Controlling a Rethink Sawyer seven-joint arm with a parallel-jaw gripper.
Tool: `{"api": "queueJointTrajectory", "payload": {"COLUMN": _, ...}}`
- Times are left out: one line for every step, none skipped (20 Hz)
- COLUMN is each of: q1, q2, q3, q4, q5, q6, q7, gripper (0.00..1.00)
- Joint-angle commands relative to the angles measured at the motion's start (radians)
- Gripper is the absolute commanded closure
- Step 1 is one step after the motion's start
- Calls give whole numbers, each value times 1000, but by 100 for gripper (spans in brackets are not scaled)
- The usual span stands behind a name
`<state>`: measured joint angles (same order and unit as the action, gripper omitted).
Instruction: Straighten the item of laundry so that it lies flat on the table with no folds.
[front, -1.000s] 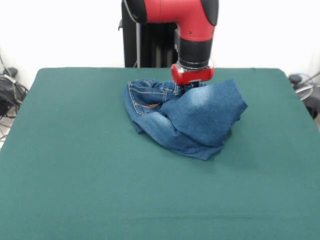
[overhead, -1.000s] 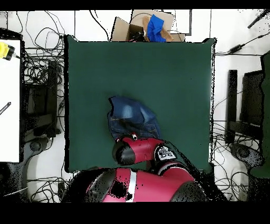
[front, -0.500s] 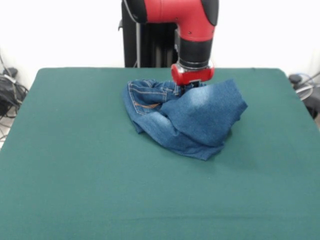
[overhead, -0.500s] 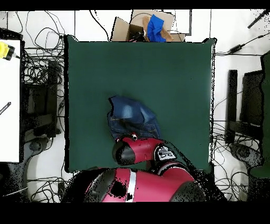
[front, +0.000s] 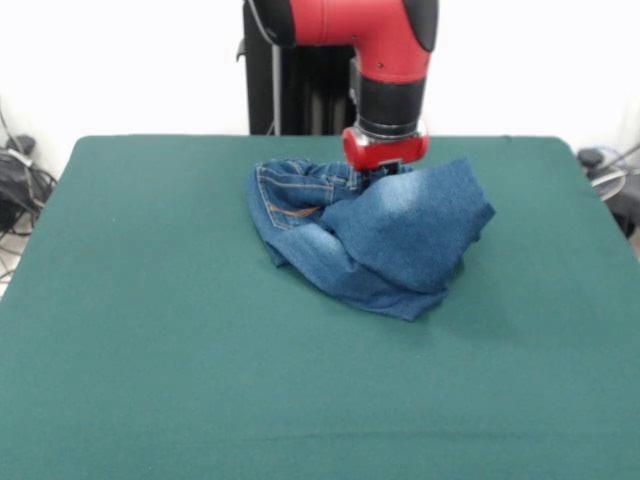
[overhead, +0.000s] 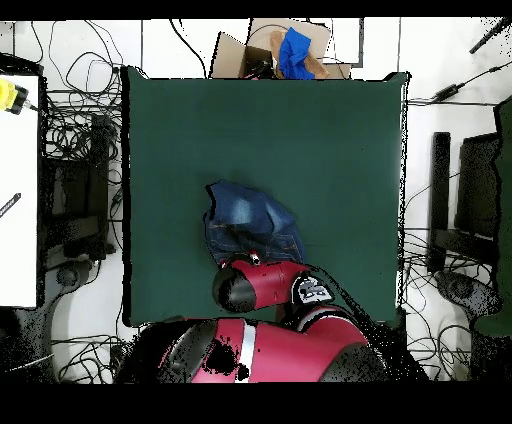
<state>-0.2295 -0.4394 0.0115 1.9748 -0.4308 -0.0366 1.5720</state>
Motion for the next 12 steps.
{"api": "queueJointTrajectory", "payload": {"q1": 29, "q2": 210, "q3": 52, "q4": -245, "q5": 70, "q6": -104, "q7": 170, "gripper": 100}}
{"api": "queueJointTrajectory", "payload": {"q1": 23, "q2": 215, "q3": 58, "q4": -248, "q5": 68, "q6": -104, "q7": 167, "gripper": 100}}
{"api": "queueJointTrajectory", "payload": {"q1": 20, "q2": 217, "q3": 60, "q4": -249, "q5": 67, "q6": -102, "q7": 166, "gripper": 100}}
{"api": "queueJointTrajectory", "payload": {"q1": 24, "q2": 217, "q3": 57, "q4": -250, "q5": 68, "q6": -105, "q7": 167, "gripper": 100}}
{"api": "queueJointTrajectory", "payload": {"q1": 26, "q2": 217, "q3": 56, "q4": -251, "q5": 69, "q6": -105, "q7": 168, "gripper": 100}}
{"api": "queueJointTrajectory", "payload": {"q1": 25, "q2": 217, "q3": 58, "q4": -251, "q5": 69, "q6": -105, "q7": 168, "gripper": 100}}
{"api": "queueJointTrajectory", "payload": {"q1": 25, "q2": 216, "q3": 57, "q4": -250, "q5": 68, "q6": -105, "q7": 168, "gripper": 100}}
{"api": "queueJointTrajectory", "payload": {"q1": 29, "q2": 215, "q3": 54, "q4": -250, "q5": 69, "q6": -104, "q7": 168, "gripper": 100}}
{"api": "queueJointTrajectory", "payload": {"q1": 33, "q2": 215, "q3": 49, "q4": -251, "q5": 70, "q6": -105, "q7": 168, "gripper": 100}}
{"api": "queueJointTrajectory", "payload": {"q1": 32, "q2": 214, "q3": 51, "q4": -251, "q5": 67, "q6": -106, "q7": 166, "gripper": 100}}
{"api": "queueJointTrajectory", "payload": {"q1": 30, "q2": 213, "q3": 54, "q4": -250, "q5": 67, "q6": -102, "q7": 165, "gripper": 100}}
{"api": "queueJointTrajectory", "payload": {"q1": 27, "q2": 212, "q3": 56, "q4": -249, "q5": 66, "q6": -99, "q7": 164, "gripper": 100}}
